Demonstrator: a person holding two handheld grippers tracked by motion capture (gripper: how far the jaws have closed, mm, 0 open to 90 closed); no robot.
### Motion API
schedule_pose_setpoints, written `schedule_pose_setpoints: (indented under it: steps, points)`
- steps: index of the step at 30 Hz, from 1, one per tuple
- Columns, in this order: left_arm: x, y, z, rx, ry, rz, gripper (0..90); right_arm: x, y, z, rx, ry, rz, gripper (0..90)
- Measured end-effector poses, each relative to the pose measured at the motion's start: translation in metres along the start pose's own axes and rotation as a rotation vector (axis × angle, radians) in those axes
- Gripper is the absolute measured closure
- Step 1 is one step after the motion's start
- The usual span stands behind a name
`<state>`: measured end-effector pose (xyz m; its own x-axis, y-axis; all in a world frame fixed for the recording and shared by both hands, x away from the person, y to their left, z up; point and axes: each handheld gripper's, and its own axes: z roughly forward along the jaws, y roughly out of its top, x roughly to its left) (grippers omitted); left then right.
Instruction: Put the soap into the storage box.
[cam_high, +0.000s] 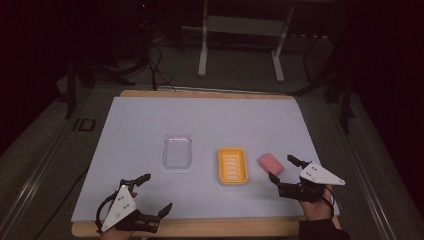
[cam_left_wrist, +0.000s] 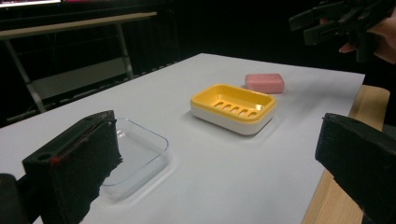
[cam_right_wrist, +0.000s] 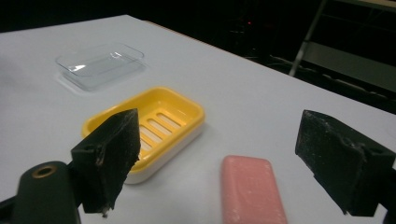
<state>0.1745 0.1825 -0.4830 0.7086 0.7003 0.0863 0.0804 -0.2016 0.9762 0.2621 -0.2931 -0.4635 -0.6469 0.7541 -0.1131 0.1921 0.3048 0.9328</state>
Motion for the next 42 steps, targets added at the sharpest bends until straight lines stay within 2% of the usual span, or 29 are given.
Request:
schedule_pose_setpoints:
  steps: [5, 12, 14, 17, 20, 21, 23, 25, 29, 33, 34, 35, 36, 42]
  points:
    - [0.000, 0.000, 0.000, 0.011, -0.001, 0.000, 0.4, 0.002, 0.001, 0.001, 0.007, 0.002, -0.015, 13.2]
    - [0.000, 0.000, 0.001, 0.021, 0.001, 0.001, 0.4, 0.000, 0.000, 0.004, 0.046, -0.016, 0.001, 12.2]
    - [-0.001, 0.000, 0.001, 0.022, 0.001, 0.002, 0.4, -0.001, 0.001, 0.003, 0.042, -0.018, -0.015, 12.4]
    - [-0.002, 0.000, 0.001, 0.027, 0.003, 0.006, 0.3, -0.002, 0.001, 0.003, 0.042, -0.009, -0.010, 12.9]
    - [-0.002, 0.000, 0.002, 0.033, 0.004, 0.010, 0.3, -0.002, 0.003, 0.000, 0.059, -0.006, 0.005, 13.6]
    - [-0.002, -0.001, 0.002, 0.033, 0.004, 0.011, 0.3, -0.002, 0.003, 0.000, 0.065, 0.009, 0.005, 13.8]
    - [-0.002, -0.001, 0.003, 0.040, 0.003, 0.010, 0.3, -0.001, 0.003, -0.001, 0.082, 0.008, -0.001, 14.1]
    - [-0.003, -0.001, 0.003, 0.044, 0.001, 0.010, 0.4, -0.001, 0.003, 0.000, 0.110, 0.036, 0.010, 14.2]
    - [-0.004, -0.001, 0.003, 0.043, 0.003, 0.013, 0.3, -0.001, 0.000, 0.004, 0.172, 0.082, 0.000, 13.9]
    - [-0.004, -0.001, 0.003, 0.054, 0.001, 0.017, 0.4, -0.003, -0.003, 0.008, 0.242, 0.092, 0.011, 13.9]
    - [-0.004, -0.001, 0.003, 0.054, 0.001, 0.017, 0.3, -0.003, -0.003, 0.008, 0.242, 0.092, 0.011, 13.9]
    - [-0.005, -0.001, 0.004, 0.058, 0.001, 0.020, 0.3, -0.003, -0.003, 0.009, 0.261, 0.088, 0.011, 13.8]
    - [-0.005, -0.001, 0.004, 0.061, 0.001, 0.022, 0.4, -0.004, -0.003, 0.010, 0.300, 0.097, 0.031, 13.5]
    - [-0.006, -0.001, 0.004, 0.063, -0.001, 0.026, 0.4, -0.009, -0.004, 0.014, 0.402, 0.116, 0.041, 13.3]
